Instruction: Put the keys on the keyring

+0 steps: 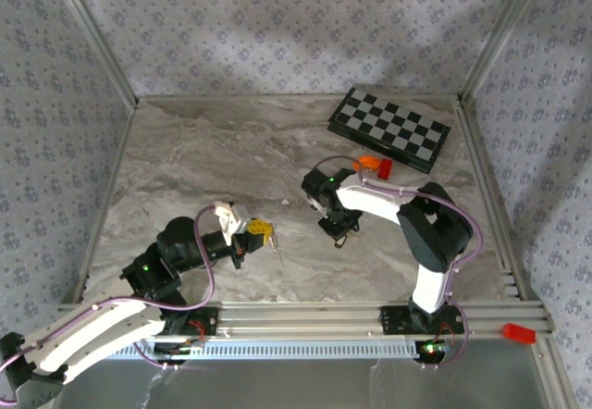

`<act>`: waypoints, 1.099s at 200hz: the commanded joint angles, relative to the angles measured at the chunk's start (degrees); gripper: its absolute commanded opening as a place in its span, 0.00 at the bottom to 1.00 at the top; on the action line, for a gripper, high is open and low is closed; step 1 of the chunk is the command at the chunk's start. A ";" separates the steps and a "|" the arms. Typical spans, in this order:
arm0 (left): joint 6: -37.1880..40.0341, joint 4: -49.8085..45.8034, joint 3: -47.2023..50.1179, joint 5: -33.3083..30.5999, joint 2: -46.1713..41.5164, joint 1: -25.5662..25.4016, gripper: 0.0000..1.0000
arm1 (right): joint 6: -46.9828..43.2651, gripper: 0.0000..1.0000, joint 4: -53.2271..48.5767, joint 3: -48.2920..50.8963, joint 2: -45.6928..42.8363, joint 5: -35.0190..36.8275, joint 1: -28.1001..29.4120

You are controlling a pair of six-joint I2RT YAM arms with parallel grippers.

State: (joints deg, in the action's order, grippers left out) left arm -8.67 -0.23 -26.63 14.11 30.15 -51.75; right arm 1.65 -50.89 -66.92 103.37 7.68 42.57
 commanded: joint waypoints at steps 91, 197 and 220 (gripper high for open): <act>-0.32 1.45 -0.61 0.39 0.15 0.20 0.00 | 0.58 0.35 -0.51 -0.41 0.35 -2.06 0.46; -0.34 1.64 -0.07 0.13 0.09 0.24 0.00 | -0.24 0.26 0.80 0.11 2.58 -1.27 -0.24; -0.25 1.72 0.00 0.06 0.20 0.25 0.00 | -0.24 0.22 1.01 0.38 2.21 -1.77 -0.69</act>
State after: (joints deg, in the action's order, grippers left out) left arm -8.67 -0.21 -26.61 14.09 31.18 -51.75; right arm 1.91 -49.60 -66.63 104.79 6.20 42.65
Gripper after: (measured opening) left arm 0.055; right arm 0.238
